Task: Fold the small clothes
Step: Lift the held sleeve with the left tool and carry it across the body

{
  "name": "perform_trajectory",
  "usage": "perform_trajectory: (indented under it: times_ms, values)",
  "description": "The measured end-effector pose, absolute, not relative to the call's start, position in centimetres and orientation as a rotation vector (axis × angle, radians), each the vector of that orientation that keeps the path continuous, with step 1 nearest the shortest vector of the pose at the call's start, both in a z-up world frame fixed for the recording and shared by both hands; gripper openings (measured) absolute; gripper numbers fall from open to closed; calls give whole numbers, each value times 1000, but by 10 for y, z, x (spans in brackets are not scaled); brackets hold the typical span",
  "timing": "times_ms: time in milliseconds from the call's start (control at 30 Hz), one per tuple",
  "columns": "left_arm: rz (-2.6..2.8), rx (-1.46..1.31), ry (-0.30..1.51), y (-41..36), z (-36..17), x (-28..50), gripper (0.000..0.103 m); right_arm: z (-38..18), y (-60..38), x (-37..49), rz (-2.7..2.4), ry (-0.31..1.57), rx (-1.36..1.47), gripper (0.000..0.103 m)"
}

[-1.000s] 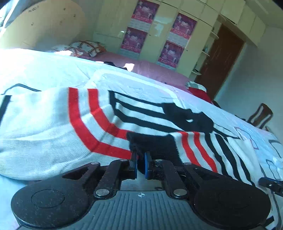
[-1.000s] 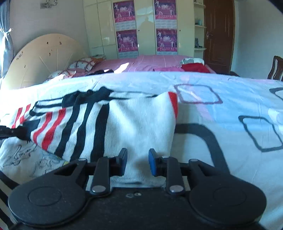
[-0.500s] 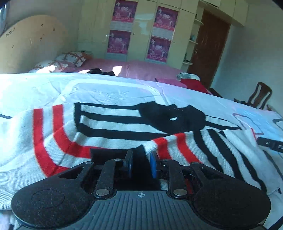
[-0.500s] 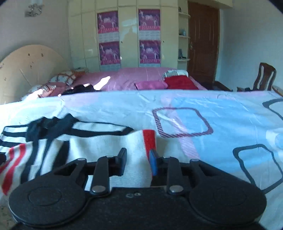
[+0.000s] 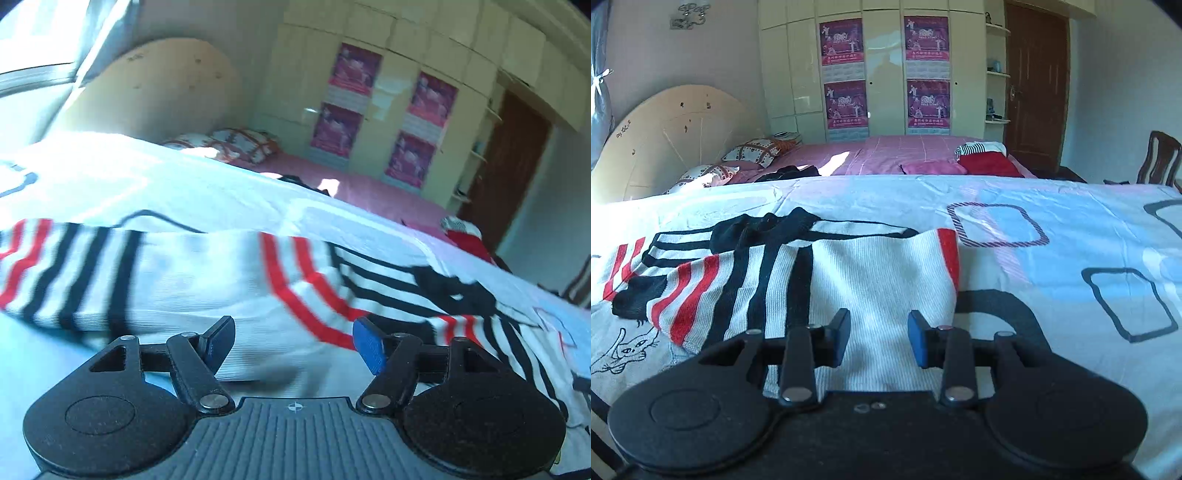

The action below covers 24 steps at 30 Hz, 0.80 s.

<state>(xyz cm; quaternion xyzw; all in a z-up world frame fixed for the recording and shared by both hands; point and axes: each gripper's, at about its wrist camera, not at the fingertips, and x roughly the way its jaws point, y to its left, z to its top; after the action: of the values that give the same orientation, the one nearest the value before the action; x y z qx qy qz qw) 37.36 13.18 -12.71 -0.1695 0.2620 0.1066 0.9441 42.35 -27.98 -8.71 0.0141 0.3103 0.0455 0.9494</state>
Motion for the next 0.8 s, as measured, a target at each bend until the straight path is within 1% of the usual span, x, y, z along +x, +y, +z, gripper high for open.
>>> perform_trajectory:
  times_ms: [133, 167, 200, 233, 333, 500, 633, 733, 800]
  values:
    - [438, -514, 434, 227, -137, 314, 69, -89, -275, 410, 72, 653, 58, 35]
    - [496, -566, 408, 251, -141, 303, 66, -89, -270, 407, 71, 656, 45, 35]
    - [552, -627, 387, 279, -148, 292, 61, -89, -265, 405, 73, 657, 33, 35]
    - [600, -686, 379, 302, -154, 285, 59, -88, -260, 404, 78, 657, 21, 35]
    - [661, -834, 359, 355, -173, 275, 58, -85, -241, 400, 85, 652, -3, 35]
    - [593, -873, 340, 391, -192, 291, 58, -78, -218, 397, 82, 636, -3, 35]
    - [487, -1007, 264, 412, -207, 301, 58, -72, -204, 393, 83, 616, -18, 35]
    - [355, -1081, 198, 415, -213, 296, 58, -68, -197, 390, 80, 605, -40, 36]
    - [295, -1086, 198, 408, -219, 297, 58, -66, -195, 389, 76, 600, -49, 36]
